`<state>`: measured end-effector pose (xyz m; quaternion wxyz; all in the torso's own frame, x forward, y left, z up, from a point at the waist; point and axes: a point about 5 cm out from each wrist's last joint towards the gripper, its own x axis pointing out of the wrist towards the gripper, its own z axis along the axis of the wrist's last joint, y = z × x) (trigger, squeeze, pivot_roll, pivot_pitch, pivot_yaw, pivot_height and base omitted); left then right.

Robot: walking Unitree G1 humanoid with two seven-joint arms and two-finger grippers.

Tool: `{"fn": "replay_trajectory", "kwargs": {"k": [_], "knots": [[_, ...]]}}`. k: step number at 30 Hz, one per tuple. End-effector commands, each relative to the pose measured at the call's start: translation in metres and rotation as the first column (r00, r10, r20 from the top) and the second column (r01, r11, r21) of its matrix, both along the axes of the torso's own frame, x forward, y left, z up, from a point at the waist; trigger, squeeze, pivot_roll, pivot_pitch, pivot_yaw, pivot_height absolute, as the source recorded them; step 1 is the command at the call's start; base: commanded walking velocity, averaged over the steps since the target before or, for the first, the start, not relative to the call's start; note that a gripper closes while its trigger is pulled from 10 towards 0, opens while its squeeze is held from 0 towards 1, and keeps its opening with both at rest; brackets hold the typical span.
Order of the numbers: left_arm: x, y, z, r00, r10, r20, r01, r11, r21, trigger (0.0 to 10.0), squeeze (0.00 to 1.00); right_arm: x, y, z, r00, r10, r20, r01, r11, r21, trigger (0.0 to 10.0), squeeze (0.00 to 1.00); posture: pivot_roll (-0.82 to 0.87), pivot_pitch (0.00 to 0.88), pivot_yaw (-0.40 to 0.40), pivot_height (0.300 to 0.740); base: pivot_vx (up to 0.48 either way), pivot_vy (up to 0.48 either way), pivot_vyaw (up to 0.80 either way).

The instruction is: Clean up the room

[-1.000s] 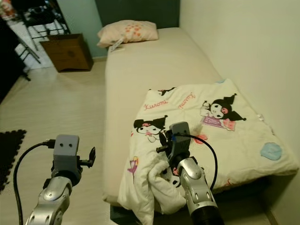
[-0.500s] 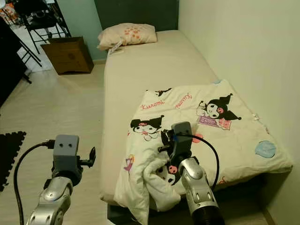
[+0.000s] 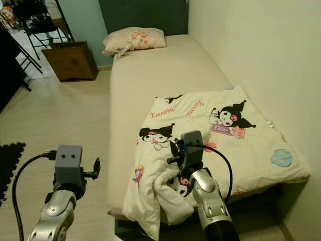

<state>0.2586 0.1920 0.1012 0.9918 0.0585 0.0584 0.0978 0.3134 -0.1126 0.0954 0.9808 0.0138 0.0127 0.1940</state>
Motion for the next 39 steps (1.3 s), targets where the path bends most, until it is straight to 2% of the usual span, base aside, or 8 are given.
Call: {"fn": "replay_trajectory", "kwargs": {"k": [1,20,29,30,35,37,38,39], "knots": [[-0.004,0.003,-0.002,1.0,0.022,-0.003,-0.022,1.0,-0.015,10.0,0.0,-0.001,0.001,-0.003,1.0,0.002,-0.004,-0.002,1.0,-0.019,10.0,0.0,0.0,0.128,0.016,0.74,0.0,0.0,0.8],[-0.005,0.006,0.0,0.999,0.039,0.021,-0.039,0.999,-0.011,10.0,0.0,0.0,0.0,-0.002,1.0,-0.007,-0.003,0.007,1.0,0.01,10.0,0.0,0.0,0.128,0.01,0.74,0.0,0.0,0.04],[-0.009,0.006,-0.016,0.999,-0.008,-0.041,0.008,1.0,0.0,10.0,0.0,-0.004,-0.001,-0.011,0.998,0.008,-0.057,-0.007,1.0,0.017,10.0,0.0,0.0,0.115,0.002,0.74,0.0,0.0,0.0],[-0.016,0.007,-0.028,0.996,-0.022,-0.084,0.022,1.0,-0.001,10.0,0.0,-0.013,-0.005,-0.021,0.994,0.026,-0.106,-0.024,0.999,0.022,10.0,0.0,-0.01,0.113,0.005,0.74,0.0,0.0,0.0],[-0.019,0.007,-0.032,0.995,-0.026,-0.093,0.025,1.0,-0.005,10.0,0.0,-0.017,-0.007,-0.025,0.992,0.036,-0.125,-0.034,0.999,0.02,10.0,0.0,-0.01,0.113,0.006,0.74,0.0,0.0,0.0],[-0.024,0.007,-0.049,0.985,-0.039,-0.166,0.041,0.999,0.007,10.0,0.0,-0.033,-0.004,-0.047,0.967,0.096,-0.235,-0.11,0.993,-0.048,10.0,0.0,-0.02,0.109,0.01,0.74,0.0,0.0,0.0],[-0.024,0.007,-0.049,0.985,-0.039,-0.166,0.041,0.999,0.007,10.0,0.0,-0.033,-0.004,-0.047,0.967,0.096,-0.235,-0.11,0.993,-0.048,10.0,0.0,-0.02,0.109,0.01,0.74,0.0,0.0,0.0],[-0.028,0.004,-0.062,0.973,-0.064,-0.221,0.068,0.998,0.009,10.0,0.0,-0.045,-0.001,-0.068,0.928,0.129,-0.349,-0.18,0.977,-0.118,10.0,0.0,-0.02,0.108,0.01,0.74,0.0,0.0,0.0]]}}
